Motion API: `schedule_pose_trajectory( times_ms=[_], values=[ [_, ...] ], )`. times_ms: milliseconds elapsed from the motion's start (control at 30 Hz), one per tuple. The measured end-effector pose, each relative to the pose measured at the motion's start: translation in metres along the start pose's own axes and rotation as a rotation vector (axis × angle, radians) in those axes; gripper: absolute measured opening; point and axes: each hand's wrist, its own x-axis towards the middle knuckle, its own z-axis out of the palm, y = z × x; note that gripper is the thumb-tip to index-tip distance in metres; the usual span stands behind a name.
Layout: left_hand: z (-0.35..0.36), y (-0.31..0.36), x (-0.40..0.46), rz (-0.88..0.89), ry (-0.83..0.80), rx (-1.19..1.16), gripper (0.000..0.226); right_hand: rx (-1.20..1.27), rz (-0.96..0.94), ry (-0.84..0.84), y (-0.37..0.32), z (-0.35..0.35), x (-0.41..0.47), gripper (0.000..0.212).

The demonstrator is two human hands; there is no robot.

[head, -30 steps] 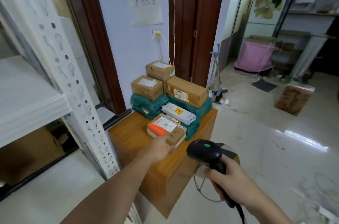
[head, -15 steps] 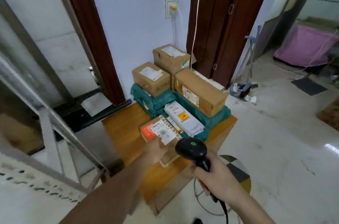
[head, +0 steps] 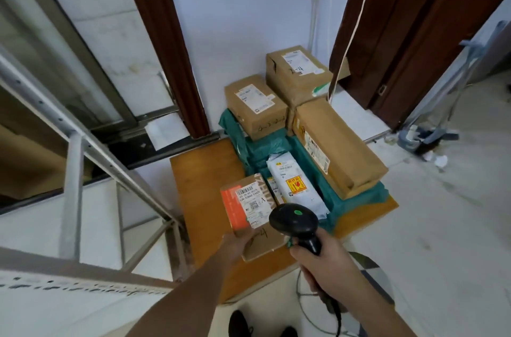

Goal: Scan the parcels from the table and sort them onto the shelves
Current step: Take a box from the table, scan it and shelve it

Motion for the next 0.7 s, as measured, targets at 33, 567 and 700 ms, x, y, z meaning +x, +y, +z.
schedule_pose_trajectory(
  times_ms=[33,567,700],
  values=[
    [-0.001,-0.005,0.003,-0.022,-0.012,-0.031,0.071,-0.006,0.009,-0.016,-0.001,0.0,0.004,0.009],
    [0.005,-0.027,0.034,-0.07,-0.08,-0.334,0.089,0.021,-0.02,-0.048,-0.002,0.001,0.035,0.007],
    [0.007,-0.03,0.038,-0.045,-0.085,-0.308,0.079,-0.009,-0.046,-0.051,-0.002,0.007,0.036,0.006]
  ],
)
